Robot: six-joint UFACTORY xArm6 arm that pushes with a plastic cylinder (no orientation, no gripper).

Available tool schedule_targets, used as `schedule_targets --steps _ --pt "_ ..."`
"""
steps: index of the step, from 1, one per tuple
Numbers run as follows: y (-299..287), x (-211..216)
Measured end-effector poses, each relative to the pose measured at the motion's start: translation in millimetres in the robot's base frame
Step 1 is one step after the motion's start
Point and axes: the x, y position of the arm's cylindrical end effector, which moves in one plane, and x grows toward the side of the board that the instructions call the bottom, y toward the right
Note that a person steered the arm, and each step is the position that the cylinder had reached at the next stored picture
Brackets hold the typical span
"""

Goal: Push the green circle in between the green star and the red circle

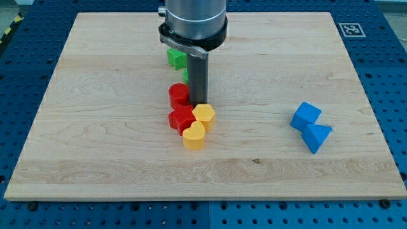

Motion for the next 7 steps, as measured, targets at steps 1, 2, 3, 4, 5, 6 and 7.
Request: schedule_targets --steps 1,2,3,4,5,6,7 --pt "-2 0" --pt "19 0" --pt "43 -12" --pt "45 -31" --pt "45 -34" --pt "35 -35" --pt "17 -43"
